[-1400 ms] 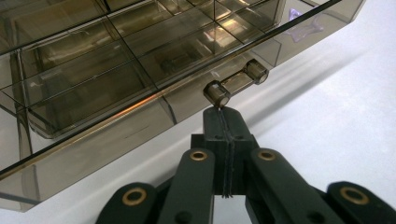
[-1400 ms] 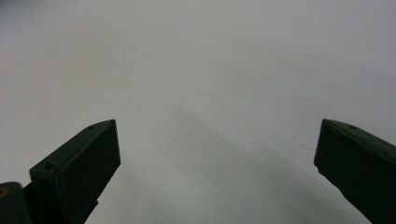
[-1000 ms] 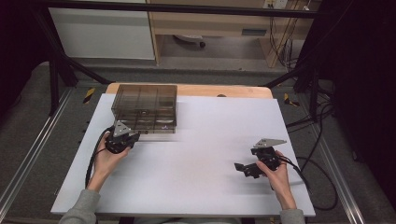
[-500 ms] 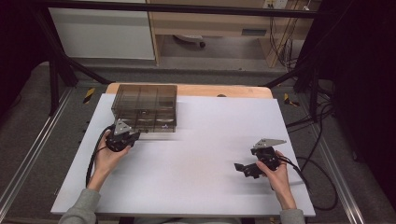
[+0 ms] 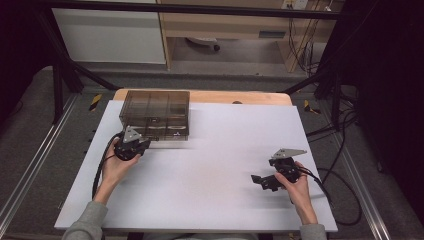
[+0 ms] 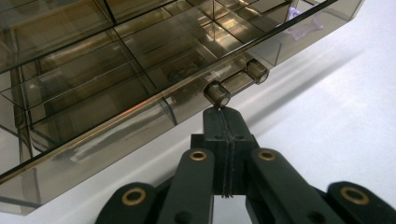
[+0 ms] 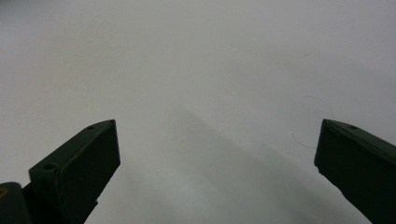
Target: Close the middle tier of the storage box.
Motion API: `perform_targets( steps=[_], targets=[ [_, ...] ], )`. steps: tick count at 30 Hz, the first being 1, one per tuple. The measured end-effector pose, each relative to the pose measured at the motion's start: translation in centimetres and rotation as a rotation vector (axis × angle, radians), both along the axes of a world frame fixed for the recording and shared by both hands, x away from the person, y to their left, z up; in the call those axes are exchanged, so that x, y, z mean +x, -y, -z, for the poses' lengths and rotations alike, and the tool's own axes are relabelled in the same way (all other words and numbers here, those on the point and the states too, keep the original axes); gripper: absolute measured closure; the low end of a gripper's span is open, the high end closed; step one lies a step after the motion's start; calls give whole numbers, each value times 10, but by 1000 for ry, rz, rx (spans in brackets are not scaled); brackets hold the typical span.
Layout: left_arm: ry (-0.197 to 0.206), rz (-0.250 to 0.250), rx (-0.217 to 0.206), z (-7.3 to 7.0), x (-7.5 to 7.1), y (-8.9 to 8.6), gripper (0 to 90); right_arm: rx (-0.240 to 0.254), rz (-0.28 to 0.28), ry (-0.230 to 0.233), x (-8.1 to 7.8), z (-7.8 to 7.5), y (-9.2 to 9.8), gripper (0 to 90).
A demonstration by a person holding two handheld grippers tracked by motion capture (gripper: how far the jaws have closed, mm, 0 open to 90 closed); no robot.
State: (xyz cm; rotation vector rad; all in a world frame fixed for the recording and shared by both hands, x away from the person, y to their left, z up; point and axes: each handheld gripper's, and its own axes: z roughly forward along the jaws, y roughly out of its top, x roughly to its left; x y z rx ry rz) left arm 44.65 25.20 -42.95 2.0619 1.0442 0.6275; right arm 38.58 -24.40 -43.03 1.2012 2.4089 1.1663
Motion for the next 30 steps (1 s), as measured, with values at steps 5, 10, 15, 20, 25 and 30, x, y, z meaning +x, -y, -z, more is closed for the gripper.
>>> perform_targets(
  steps=[5,10,15,20,25,30],
  targets=[
    [1,4,2,0,2,1,888,1,-1,0,0,0,0,11],
    [3,8,2,0,4,1,888,1,-1,1,0,0,0,10],
    [5,8,3,0,6,0,888,2,0,1,0,0,0,10],
    [7,2,10,0,9,-1,888,1,0,0,0,0,0,10],
    [7,-1,15,-1,11,-2,888,-1,-1,-1,0,0,0,10],
    [16,1,18,0,13,-2,888,-2,-2,-3,0,0,0,10]
  ],
)
